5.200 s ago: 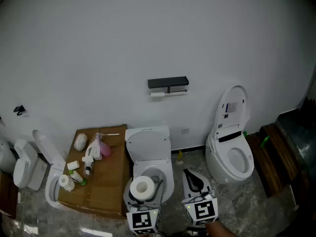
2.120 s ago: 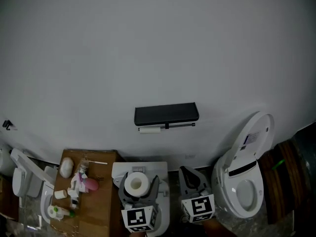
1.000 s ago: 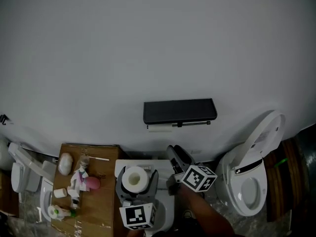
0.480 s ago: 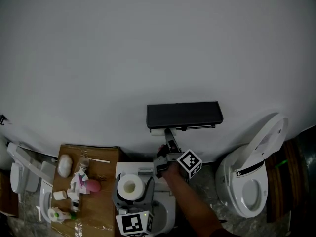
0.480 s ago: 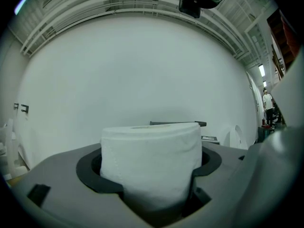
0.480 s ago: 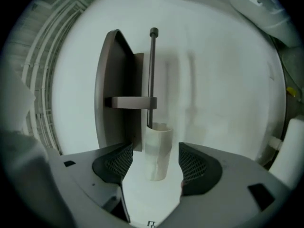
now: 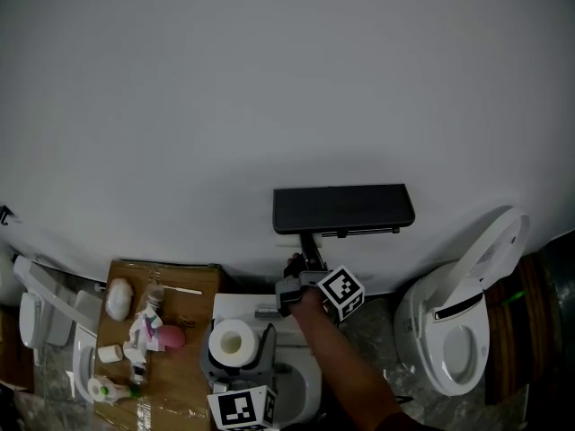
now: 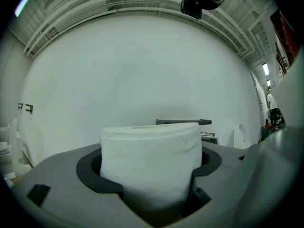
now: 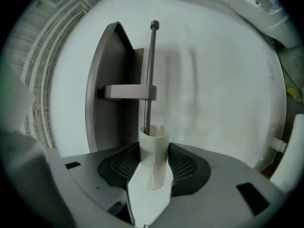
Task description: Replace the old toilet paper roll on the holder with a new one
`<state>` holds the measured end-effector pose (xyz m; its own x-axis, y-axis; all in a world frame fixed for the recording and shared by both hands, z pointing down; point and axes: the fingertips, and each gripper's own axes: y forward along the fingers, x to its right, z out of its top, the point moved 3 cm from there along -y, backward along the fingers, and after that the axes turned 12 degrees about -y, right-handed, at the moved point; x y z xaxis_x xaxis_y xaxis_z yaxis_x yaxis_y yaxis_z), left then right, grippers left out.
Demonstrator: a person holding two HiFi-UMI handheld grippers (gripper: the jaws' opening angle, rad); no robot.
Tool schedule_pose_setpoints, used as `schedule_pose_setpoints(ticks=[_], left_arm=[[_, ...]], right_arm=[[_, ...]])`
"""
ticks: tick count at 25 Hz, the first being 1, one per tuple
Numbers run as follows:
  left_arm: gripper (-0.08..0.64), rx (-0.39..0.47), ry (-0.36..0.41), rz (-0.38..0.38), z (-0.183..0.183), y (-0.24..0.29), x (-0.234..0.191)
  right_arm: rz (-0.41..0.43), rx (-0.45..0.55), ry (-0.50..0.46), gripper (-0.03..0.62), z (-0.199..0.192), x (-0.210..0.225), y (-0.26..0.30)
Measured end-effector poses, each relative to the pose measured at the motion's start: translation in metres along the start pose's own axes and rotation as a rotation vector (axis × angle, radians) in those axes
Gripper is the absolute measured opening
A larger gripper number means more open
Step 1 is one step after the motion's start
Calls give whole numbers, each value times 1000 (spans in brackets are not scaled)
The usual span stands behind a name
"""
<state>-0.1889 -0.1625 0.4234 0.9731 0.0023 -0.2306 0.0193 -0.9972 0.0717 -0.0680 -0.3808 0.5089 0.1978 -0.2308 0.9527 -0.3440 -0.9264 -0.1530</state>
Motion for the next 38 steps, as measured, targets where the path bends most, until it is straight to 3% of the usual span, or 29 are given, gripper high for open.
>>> schedule_pose_setpoints(ticks=[13,23,30,38], left_arm=[[434,-28,-7,88,14,-27,-31],[434,-17,-16,132,17,-48,-43],[434,17,-18,112,19,-53,-38],[434,30,-15,49,0,-45,-21]], right_arm=[[57,-142,19,183,-72,-29,9],[74,-227,6,175,-101,-38,-8],[112,-253,-78,173,-79,-49,-56],[130,-216,-166,173,-11,-65,-134]])
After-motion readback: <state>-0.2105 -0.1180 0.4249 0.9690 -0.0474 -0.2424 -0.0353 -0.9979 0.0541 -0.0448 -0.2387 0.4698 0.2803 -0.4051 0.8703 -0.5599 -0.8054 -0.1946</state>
